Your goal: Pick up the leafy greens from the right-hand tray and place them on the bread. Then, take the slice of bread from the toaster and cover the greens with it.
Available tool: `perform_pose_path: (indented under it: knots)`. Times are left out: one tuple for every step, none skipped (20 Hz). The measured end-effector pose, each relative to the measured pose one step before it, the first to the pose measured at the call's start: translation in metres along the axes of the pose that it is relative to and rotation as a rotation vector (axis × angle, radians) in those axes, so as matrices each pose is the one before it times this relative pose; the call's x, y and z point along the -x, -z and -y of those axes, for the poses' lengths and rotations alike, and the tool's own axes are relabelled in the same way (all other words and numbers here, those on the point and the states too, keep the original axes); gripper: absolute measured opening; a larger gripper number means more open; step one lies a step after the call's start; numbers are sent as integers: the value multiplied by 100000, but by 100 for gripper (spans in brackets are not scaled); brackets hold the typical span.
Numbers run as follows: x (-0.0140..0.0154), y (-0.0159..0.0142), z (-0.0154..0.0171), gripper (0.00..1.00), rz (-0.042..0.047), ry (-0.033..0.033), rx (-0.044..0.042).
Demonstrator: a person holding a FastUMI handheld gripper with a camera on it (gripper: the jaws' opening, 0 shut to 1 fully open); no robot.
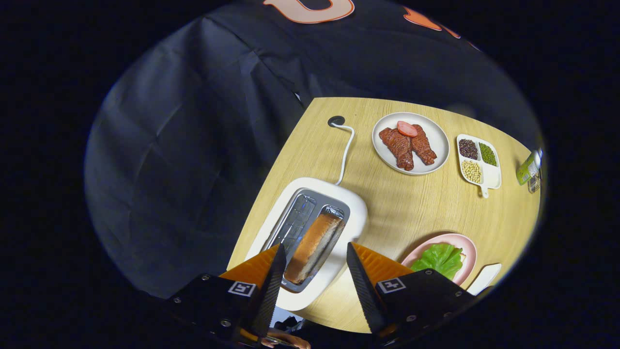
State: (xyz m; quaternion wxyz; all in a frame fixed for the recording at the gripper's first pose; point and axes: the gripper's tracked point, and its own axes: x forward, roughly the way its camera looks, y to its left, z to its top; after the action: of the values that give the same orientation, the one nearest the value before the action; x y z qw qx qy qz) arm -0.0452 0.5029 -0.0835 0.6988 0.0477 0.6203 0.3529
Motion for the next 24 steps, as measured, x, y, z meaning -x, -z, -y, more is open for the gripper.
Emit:
perform_pose_path:
  knots:
    - [-354, 289, -140, 74, -1167, 377, -697]
    - [-67, 50, 184, 70, -760, 1424, -463]
    - [-346, -539, -118, 67, 1609, -595, -361]
    - [137, 256, -224, 57, -539, 120, -199]
    - [-113, 122, 321, 44, -431, 1866, 208]
    - [55, -144, 175, 32, 537, 769, 352]
    - [19, 202, -399, 27, 276, -717, 27]
    - [133, -13, -199, 18, 465, -736, 967]
    - [271, 104, -182, 16, 508, -460, 1057]
    - [181, -26, -100, 14, 533, -575, 958]
    - [324, 121, -229, 13, 604, -687, 303]
    - [403, -47, -229, 13, 1015, -1201, 617]
    - [337, -47, -123, 13, 538, -1406, 269]
    - [505, -87, -5, 13, 1134, -243, -268]
    - [446, -65, 53, 13, 423, -961, -190]
    - [462, -3, -64, 13, 1190, -1345, -1024]
    - [626, -241, 74, 13, 1771, -1138, -557]
    - [535, -67, 146, 13, 1891, -1073, -568]
    - [554, -126, 257, 13, 1663, -737, -527]
    - [672, 83, 31, 13, 1357, -1281, -1136]
    - [622, -67, 168, 13, 1381, -1129, -978]
    - [487, -100, 235, 13, 1763, -1016, -1144]
    - [682, -178, 120, 13, 1729, -950, -444]
    - [540, -113, 55, 13, 1660, -1616, -346]
